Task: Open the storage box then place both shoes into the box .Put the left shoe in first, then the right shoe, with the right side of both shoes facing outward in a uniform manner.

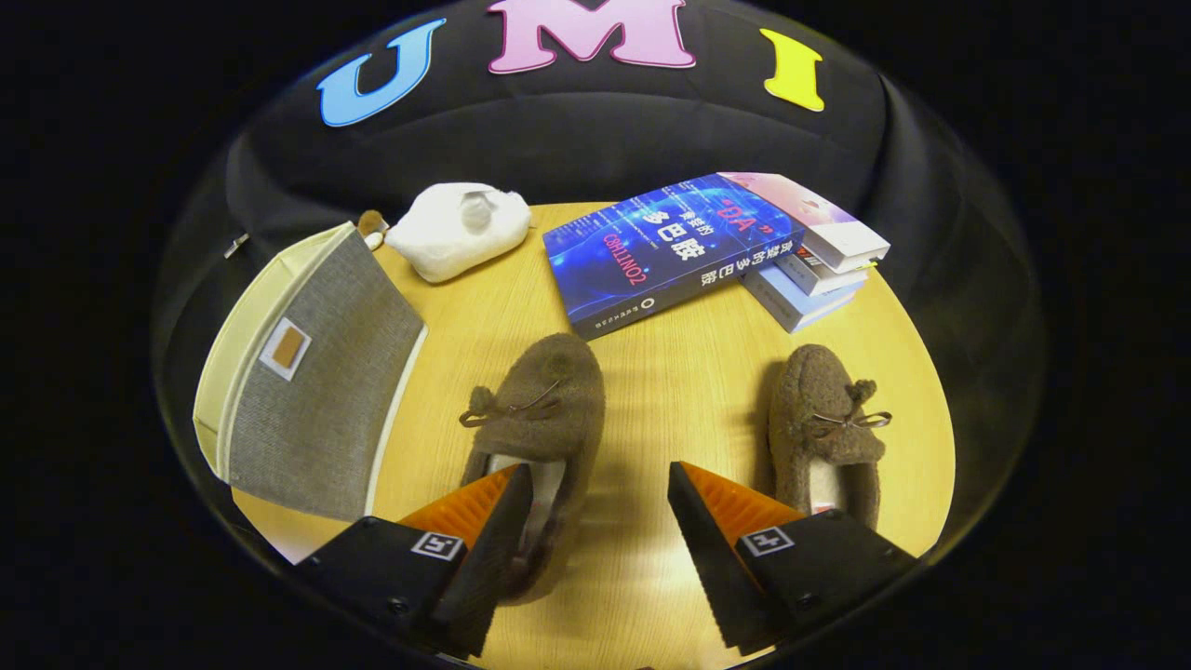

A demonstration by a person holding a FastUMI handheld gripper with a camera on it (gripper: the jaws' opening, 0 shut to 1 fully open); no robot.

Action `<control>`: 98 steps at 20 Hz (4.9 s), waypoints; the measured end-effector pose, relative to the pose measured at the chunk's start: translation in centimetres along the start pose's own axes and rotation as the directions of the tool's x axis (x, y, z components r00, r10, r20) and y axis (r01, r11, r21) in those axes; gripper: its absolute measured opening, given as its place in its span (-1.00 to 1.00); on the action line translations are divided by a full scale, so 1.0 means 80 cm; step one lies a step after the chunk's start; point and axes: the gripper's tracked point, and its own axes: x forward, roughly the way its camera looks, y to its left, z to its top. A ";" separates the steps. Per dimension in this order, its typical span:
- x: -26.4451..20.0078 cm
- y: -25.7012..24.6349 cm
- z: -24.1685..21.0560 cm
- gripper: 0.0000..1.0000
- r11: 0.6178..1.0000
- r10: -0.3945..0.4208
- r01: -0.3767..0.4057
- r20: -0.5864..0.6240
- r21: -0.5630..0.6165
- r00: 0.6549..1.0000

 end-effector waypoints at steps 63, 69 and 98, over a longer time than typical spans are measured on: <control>0.043 0.423 0.079 -0.84 0.992 0.082 -0.071 -0.101 0.108 0.992; 0.042 0.429 0.066 -0.01 0.990 0.112 -0.097 -0.165 0.099 0.980; -0.111 -0.193 0.074 0.98 0.997 -0.014 0.005 0.116 0.074 0.993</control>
